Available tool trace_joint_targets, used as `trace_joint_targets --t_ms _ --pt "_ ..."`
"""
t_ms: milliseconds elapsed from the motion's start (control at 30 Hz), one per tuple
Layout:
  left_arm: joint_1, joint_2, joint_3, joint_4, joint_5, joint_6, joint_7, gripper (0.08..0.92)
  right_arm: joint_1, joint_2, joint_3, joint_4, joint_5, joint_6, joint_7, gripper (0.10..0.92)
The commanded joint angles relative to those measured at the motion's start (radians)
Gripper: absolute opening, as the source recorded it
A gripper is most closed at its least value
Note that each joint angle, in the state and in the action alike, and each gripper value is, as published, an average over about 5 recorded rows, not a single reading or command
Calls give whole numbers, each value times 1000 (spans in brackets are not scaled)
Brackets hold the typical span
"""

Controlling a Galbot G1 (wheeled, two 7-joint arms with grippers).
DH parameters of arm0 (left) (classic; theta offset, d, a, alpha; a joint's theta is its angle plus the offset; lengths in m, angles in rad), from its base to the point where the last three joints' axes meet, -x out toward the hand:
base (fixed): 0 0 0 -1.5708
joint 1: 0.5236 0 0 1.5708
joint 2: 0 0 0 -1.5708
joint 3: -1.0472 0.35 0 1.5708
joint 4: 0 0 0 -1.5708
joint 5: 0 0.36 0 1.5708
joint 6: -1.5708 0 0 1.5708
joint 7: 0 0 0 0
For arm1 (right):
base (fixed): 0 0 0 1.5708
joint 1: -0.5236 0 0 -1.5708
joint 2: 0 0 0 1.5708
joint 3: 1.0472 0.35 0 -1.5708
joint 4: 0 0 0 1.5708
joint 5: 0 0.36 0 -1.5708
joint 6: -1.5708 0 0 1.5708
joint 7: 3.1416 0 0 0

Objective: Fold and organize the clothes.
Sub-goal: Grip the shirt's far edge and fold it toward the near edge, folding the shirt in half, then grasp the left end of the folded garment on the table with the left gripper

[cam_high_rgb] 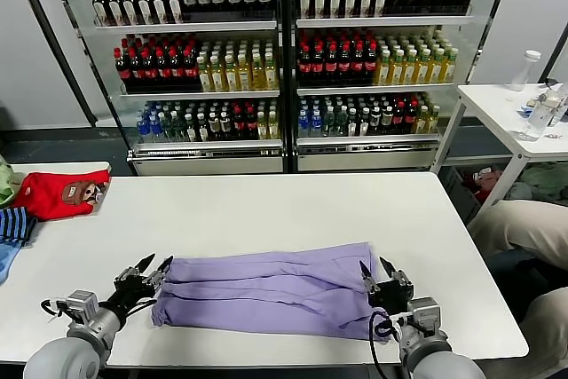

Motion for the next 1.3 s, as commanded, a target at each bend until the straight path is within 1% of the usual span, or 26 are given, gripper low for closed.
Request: trace_joint_targets --t_ms 33,167,233,300,367,567,667,933,1100,1200,1300 --pt "45 -59 84 -59 -49 78 -204 619 -62 10 15 65 -33 1 -4 653" --pt "43 -72 107 -42 -21 88 -228 731 -61 17 8 59 -45 2 -6 762" --pt "24 -78 115 -19 6 92 -251 782 -60 22 4 52 -54 3 -7 800" --pt "6 -78 117 1 19 104 -275 810 -59 25 1 47 -62 4 -8 815" --pt "4 -72 116 8 16 115 -282 819 -59 25 -1 44 -68 4 -8 821" --pt "24 -70 131 -7 40 126 -232 818 -54 37 -6 25 -88 9 -9 823" --pt "13 -75 136 -6 37 125 -232 771 -54 40 -9 21 -91 9 -9 823" --pt "17 -79 145 -11 54 116 -253 560 -57 43 -5 18 -94 10 -9 823" --pt "21 -81 146 -12 118 76 -256 412 -57 47 -8 10 -96 12 -12 823" --pt "23 -83 122 -28 207 53 -248 326 -58 47 -6 8 -99 13 -13 823" --pt "35 -72 41 -63 316 50 -228 239 -61 46 -4 17 -105 14 -13 823"
